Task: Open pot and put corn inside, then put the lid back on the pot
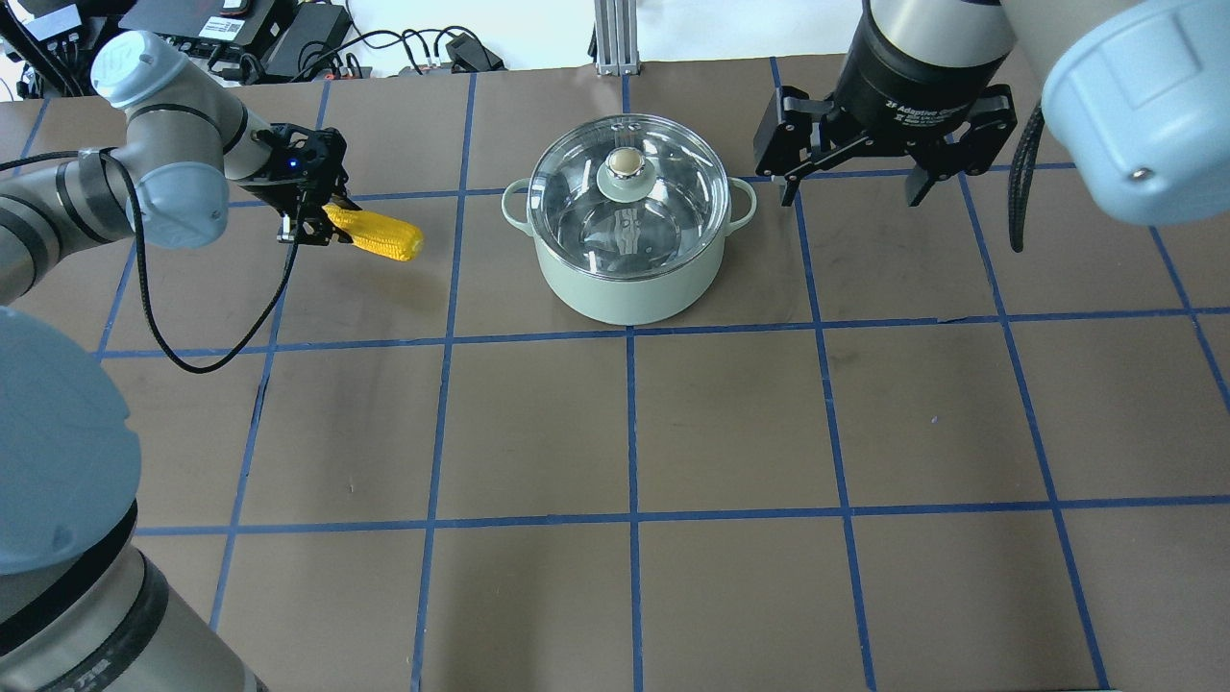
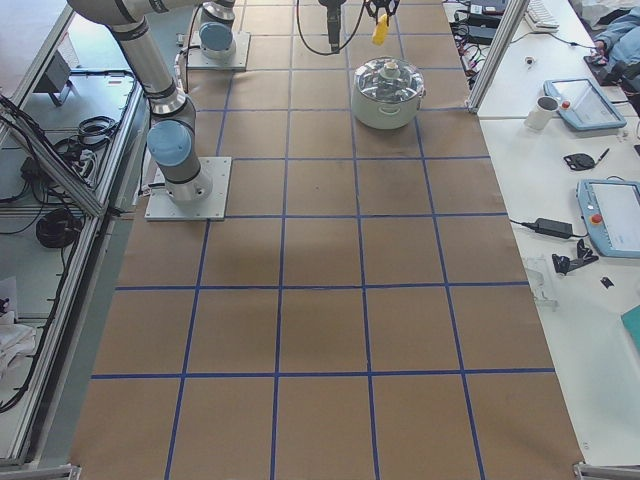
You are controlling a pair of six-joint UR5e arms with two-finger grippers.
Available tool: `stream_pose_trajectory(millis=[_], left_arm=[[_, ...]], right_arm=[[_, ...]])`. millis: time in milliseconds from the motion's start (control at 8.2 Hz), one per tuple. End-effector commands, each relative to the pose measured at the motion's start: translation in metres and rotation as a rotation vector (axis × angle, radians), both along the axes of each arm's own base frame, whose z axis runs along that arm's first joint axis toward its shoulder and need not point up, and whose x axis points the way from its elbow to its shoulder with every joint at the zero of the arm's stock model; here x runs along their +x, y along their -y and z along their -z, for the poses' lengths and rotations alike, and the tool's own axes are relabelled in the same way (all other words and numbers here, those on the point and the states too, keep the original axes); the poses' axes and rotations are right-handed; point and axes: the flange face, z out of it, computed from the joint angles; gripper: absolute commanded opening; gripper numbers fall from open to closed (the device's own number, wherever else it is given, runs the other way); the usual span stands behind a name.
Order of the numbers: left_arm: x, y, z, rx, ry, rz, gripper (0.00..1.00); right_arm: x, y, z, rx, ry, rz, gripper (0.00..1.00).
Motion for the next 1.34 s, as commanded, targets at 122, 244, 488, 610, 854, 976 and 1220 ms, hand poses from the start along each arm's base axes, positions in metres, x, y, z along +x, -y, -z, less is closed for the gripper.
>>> stream_pose_trajectory(millis=[122,244,488,610,854,976,1220], left_arm=[[-0.004,-0.033,-0.096,-0.043,0.046,-0.218,0.0],[-0.006,-0.039,-0.11,-0.049,0.033,-0.309,0.0],[-0.017,-0.047,-0.13,-0.052,0.001,-0.454,0.0],[-0.036,-0.049,-0.131,-0.045,-0.004,-0.502,0.0],[-0.056,-0.05,-0.13,-0.026,-0.039,-0.59,0.0],[-0.056,-0.05,-0.129,-0.025,-0.03,-0.594,0.0],[-0.057,-0.051,-0.126,-0.008,-0.045,-0.671,0.0]], right_arm=[[0.004,0.008,0.008,0.001,0.0,-0.061,1.0],[0.007,0.029,0.018,-0.026,0.006,-0.075,1.0],[0.016,0.084,0.026,-0.102,0.007,-0.155,1.0],[0.026,0.116,0.041,-0.084,0.012,-0.146,1.0],[0.065,0.154,0.079,-0.107,0.037,-0.065,1.0],[0.099,0.164,0.115,-0.106,0.056,-0.036,1.0],[0.141,0.177,0.164,-0.125,0.103,-0.002,1.0]])
